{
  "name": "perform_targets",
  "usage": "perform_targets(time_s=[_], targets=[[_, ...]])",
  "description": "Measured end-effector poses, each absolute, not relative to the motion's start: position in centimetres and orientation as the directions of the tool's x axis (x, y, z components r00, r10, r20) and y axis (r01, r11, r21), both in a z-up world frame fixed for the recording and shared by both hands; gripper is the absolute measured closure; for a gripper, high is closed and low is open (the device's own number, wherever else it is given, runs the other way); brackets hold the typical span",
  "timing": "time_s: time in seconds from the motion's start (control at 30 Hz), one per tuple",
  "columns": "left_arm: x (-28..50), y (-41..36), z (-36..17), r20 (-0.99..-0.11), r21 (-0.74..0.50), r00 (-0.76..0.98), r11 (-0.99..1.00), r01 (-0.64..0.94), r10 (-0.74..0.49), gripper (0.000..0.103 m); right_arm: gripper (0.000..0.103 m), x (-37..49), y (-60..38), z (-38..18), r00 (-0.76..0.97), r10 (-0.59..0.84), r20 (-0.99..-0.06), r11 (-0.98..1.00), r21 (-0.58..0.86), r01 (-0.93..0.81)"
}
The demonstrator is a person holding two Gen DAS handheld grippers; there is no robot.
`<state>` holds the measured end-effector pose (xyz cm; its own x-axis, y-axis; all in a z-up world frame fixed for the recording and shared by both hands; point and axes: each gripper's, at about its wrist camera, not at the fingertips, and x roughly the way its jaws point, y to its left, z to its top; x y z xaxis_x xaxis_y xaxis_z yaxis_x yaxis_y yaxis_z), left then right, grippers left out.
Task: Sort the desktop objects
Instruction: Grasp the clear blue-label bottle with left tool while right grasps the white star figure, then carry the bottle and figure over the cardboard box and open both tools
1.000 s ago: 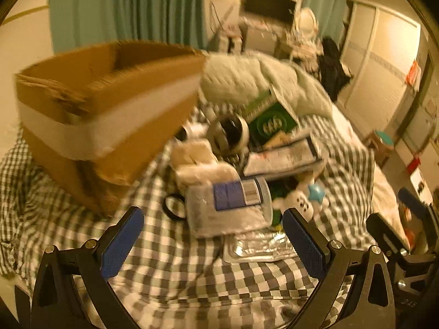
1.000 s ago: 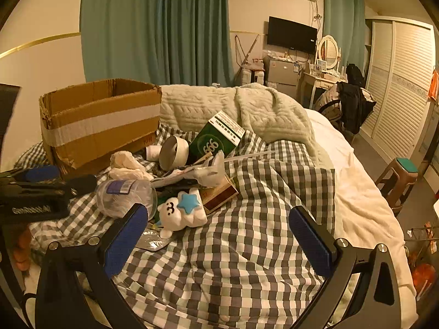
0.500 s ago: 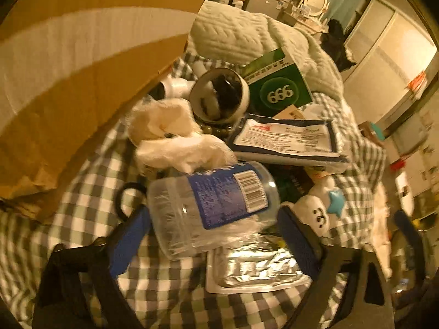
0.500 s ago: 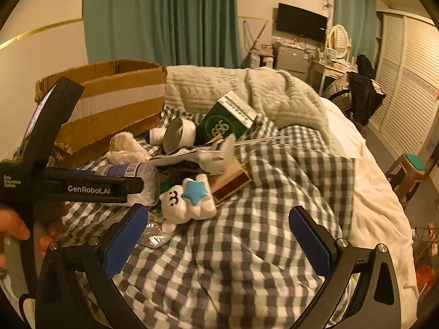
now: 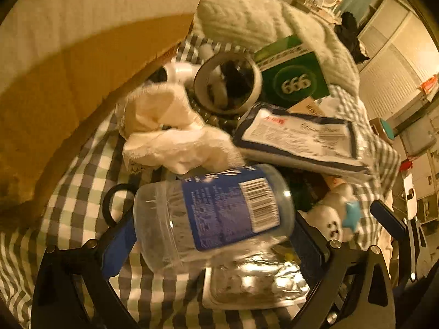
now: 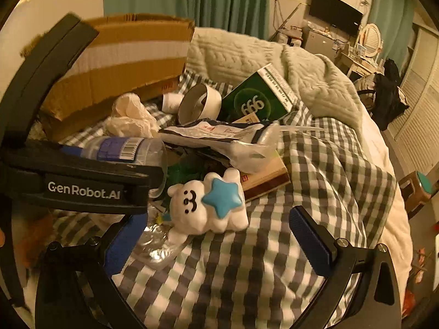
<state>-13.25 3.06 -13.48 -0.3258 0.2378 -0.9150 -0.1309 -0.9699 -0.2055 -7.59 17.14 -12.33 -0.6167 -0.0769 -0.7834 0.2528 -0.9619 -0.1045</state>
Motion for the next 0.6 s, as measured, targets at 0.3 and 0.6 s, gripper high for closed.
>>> perform_targets(time_s=[0.3, 0.6], targets=[[-12.0, 1.2, -12.8, -0.882, -0.301, -0.303, -0.926, -0.228, 0.362, 0.004, 0.037, -8.6, 17.3, -14.4, -0.573, -0.069, -0.817, -0.964, -0.094, 0.25], [-8.9, 0.8, -7.8, -0.808, -0.25, -0.443, -0.906, -0.341, 0.389, 0.005, 0.038, -6.2, 17.2, -12.0, -0.639, -0.103, -0.762, -0.966, -0.076, 0.247]])
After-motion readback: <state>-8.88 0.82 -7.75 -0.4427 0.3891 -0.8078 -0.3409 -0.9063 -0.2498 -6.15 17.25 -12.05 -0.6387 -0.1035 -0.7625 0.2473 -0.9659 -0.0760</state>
